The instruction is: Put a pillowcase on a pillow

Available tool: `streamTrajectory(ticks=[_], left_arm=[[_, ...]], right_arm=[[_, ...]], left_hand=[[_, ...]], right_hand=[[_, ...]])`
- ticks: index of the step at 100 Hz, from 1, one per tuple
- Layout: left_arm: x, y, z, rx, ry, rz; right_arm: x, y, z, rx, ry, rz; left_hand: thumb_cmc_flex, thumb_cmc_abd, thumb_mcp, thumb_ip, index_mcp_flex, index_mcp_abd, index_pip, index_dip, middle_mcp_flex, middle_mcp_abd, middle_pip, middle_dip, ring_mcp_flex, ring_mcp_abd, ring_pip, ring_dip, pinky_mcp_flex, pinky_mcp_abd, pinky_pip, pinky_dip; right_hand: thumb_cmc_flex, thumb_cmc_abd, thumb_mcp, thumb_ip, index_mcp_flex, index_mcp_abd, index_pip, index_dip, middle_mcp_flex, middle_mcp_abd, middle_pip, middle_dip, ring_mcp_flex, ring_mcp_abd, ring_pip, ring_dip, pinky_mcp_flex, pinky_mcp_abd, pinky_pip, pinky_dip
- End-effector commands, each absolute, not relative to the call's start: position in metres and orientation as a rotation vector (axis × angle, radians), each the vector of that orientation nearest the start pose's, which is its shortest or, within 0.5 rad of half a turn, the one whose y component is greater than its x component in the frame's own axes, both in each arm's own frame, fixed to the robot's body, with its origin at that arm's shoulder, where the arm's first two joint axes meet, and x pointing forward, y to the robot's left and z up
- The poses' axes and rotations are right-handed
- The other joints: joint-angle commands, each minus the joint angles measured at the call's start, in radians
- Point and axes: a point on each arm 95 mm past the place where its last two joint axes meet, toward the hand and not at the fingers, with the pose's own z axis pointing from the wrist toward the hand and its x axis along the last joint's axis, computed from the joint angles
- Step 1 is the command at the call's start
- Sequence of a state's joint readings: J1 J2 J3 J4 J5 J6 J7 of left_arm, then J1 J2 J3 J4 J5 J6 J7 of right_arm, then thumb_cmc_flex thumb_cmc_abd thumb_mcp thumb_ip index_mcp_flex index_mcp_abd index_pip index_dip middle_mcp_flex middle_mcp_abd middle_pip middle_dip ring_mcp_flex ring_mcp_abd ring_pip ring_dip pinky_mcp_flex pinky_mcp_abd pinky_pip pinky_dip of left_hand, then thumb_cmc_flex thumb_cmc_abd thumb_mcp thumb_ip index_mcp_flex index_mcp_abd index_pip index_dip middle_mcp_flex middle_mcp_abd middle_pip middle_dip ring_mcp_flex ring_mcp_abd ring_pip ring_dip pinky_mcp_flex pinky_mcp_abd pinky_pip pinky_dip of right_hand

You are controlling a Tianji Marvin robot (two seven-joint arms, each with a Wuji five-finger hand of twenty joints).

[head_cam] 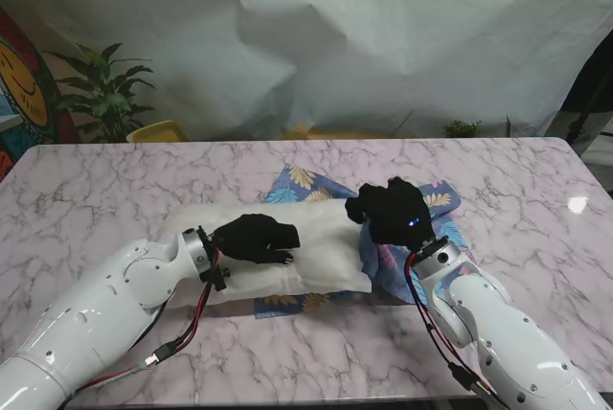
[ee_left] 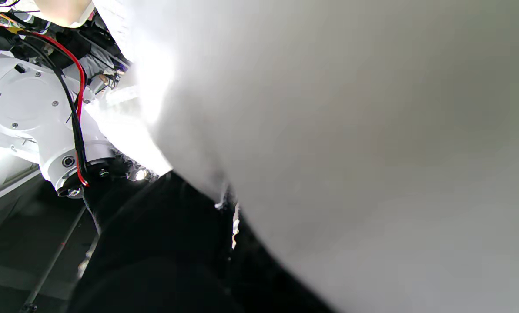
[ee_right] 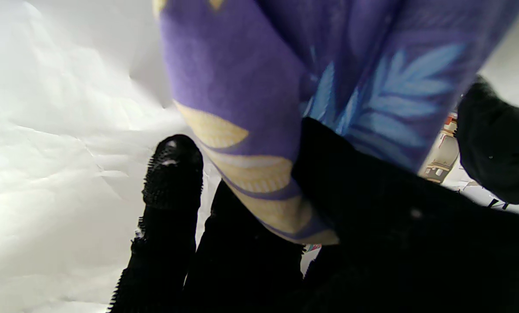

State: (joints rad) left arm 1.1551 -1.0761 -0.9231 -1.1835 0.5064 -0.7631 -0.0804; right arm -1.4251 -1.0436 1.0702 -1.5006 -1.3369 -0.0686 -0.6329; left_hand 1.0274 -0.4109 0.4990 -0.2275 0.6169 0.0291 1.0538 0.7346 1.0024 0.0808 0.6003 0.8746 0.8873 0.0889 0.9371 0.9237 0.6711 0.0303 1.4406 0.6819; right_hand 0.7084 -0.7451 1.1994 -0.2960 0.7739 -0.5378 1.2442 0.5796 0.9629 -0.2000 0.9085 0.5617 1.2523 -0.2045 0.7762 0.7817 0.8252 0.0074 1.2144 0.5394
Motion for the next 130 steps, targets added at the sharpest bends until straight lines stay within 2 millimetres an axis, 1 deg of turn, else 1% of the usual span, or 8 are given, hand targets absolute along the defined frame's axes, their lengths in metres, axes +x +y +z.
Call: streamTrajectory(ticks=[1,12,34,65,83,105,109,130], left_arm=[[0.453,-0.048,-0.323,-1.025,1.937,-2.175],[0.457,-0.050,-0.329,-1.048,1.902,-2.113],[0.465,-0.061,-0.342,-1.112,1.790,-2.098],[0.473,-0.078,-0.357,-1.196,1.695,-2.113],[0.479,-0.078,-0.361,-1.236,1.665,-2.101],[0.483,-0.075,-0.364,-1.300,1.618,-2.096],[0.483,-0.075,-0.365,-1.309,1.610,-2.097],[0.485,-0.080,-0.368,-1.376,1.548,-2.082]], right_arm=[[0.408,0.028,-0.278,0.385,1.270,1.676],[0.406,0.033,-0.279,0.369,1.281,1.693],[0.395,0.040,-0.281,0.360,1.334,1.719],[0.380,0.045,-0.279,0.368,1.469,1.730],[0.370,0.039,-0.276,0.319,1.560,1.665],[0.364,0.023,-0.273,0.318,1.613,1.597],[0.364,0.023,-0.273,0.321,1.618,1.600],[0.360,0.029,-0.276,0.312,1.652,1.654]], left_hand=[[0.128,0.090,0.076,0.067,0.028,-0.066,0.070,0.052,0.020,0.044,0.031,-0.010,0.027,-0.003,0.038,0.013,-0.004,-0.103,0.057,0.022],[0.198,0.133,-0.048,0.089,-0.010,-0.026,0.072,0.048,-0.008,0.064,0.074,-0.031,0.029,-0.008,0.058,0.005,0.014,-0.102,0.076,-0.002],[0.240,0.157,-0.124,0.101,-0.036,0.002,0.078,0.045,-0.022,0.076,0.109,-0.044,0.036,-0.011,0.083,-0.002,0.033,-0.102,0.100,-0.019],[0.253,0.166,-0.141,0.102,-0.047,0.014,0.086,0.058,-0.025,0.076,0.125,-0.035,0.040,-0.016,0.096,-0.001,0.040,-0.101,0.107,-0.022],[0.261,0.167,-0.132,0.104,-0.046,0.015,0.091,0.068,-0.027,0.071,0.135,-0.030,0.040,-0.021,0.101,0.000,0.040,-0.100,0.109,-0.024],[0.258,0.167,-0.128,0.101,-0.047,0.013,0.093,0.074,-0.026,0.069,0.140,-0.028,0.043,-0.025,0.104,0.001,0.043,-0.102,0.112,-0.025],[0.257,0.166,-0.128,0.100,-0.048,0.014,0.094,0.075,-0.025,0.068,0.141,-0.028,0.044,-0.025,0.105,0.001,0.044,-0.103,0.112,-0.025],[0.257,0.168,-0.128,0.095,-0.054,0.016,0.097,0.081,-0.026,0.066,0.148,-0.028,0.048,-0.031,0.108,0.000,0.051,-0.106,0.113,-0.027]], right_hand=[[0.048,-0.021,0.107,0.000,0.010,-0.037,-0.005,0.015,0.024,-0.071,0.019,0.012,-0.010,-0.017,-0.036,-0.005,0.006,-0.033,-0.006,0.000],[0.047,-0.024,0.109,0.001,0.013,-0.040,-0.005,0.013,0.026,-0.072,0.018,0.011,-0.006,-0.019,-0.037,-0.005,0.009,-0.034,-0.006,-0.001],[0.045,-0.034,0.116,0.000,0.018,-0.038,-0.004,0.009,0.035,-0.072,0.015,0.010,0.002,-0.016,-0.039,-0.005,0.016,-0.032,-0.005,-0.002],[0.046,-0.055,0.141,-0.002,0.043,-0.031,-0.001,0.015,0.058,-0.075,0.010,0.024,0.018,-0.019,-0.042,-0.008,0.026,-0.030,-0.005,-0.007],[0.043,-0.071,0.179,-0.020,0.060,-0.046,-0.017,0.072,0.075,-0.097,-0.011,0.092,0.019,-0.032,-0.038,0.000,0.017,-0.030,0.026,-0.114],[0.046,-0.090,0.196,-0.019,0.087,-0.067,-0.015,0.080,0.092,-0.124,-0.010,0.111,0.023,-0.039,-0.038,0.001,0.015,-0.030,0.032,-0.143],[0.050,-0.094,0.201,-0.021,0.096,-0.072,-0.021,0.094,0.101,-0.131,-0.025,0.131,0.024,-0.042,-0.039,0.005,0.011,-0.026,0.059,-0.196],[0.052,-0.111,0.213,-0.019,0.123,-0.089,-0.024,0.099,0.121,-0.153,-0.028,0.138,0.032,-0.049,-0.039,0.003,0.008,-0.019,0.064,-0.210]])
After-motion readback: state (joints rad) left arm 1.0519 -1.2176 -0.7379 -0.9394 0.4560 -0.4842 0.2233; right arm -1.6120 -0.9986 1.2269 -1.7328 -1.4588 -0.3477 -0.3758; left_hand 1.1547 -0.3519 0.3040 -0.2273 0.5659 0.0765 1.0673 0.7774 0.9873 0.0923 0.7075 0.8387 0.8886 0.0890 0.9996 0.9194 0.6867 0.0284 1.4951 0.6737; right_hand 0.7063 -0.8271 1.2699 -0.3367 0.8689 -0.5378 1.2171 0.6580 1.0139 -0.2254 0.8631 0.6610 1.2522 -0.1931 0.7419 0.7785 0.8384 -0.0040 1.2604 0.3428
